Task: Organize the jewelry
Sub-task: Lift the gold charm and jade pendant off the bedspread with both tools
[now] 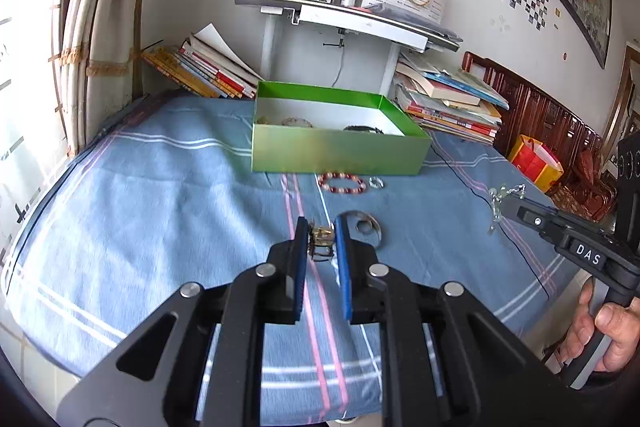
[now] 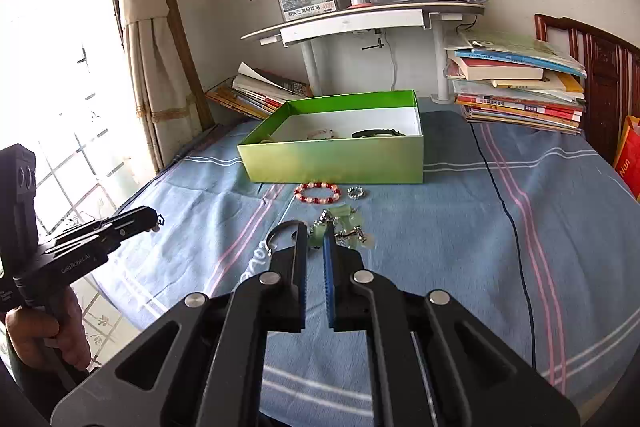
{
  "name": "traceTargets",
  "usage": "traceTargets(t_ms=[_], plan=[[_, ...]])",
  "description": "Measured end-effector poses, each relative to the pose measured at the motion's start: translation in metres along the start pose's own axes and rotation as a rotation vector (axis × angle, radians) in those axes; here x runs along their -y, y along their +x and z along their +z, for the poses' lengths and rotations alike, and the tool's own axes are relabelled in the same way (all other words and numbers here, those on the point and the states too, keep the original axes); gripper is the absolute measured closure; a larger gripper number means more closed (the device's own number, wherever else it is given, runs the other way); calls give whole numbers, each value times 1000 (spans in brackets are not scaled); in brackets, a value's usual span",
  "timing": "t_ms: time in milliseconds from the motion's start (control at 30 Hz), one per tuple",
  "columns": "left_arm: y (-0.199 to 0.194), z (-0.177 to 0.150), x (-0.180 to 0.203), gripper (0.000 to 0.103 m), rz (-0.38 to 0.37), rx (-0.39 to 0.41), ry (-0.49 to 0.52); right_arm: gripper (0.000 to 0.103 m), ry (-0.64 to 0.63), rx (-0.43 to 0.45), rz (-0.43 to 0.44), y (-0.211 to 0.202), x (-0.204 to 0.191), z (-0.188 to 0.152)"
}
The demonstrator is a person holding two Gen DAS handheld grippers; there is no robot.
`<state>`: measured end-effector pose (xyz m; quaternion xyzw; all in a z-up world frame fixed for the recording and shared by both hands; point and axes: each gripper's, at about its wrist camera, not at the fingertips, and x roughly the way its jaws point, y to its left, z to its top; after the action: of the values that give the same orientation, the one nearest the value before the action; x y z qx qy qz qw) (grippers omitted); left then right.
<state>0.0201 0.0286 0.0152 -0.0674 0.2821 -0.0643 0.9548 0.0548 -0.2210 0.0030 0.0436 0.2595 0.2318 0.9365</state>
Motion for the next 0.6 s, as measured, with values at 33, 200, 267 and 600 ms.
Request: traceTargets(t_ms=[33, 200, 267, 600], plan=[[-3, -3, 1, 89, 1, 1, 4, 95, 0, 1, 1, -3, -1, -2], [-10, -14, 4, 89, -3, -4, 3, 95, -2, 2, -3, -12, -3, -13], [-11, -15, 5, 89, -4, -7, 8, 95, -3, 1, -2, -15, -3, -15], [-17, -14, 10, 89, -2, -5, 20, 95, 0, 14, -7, -23, -3, -18]])
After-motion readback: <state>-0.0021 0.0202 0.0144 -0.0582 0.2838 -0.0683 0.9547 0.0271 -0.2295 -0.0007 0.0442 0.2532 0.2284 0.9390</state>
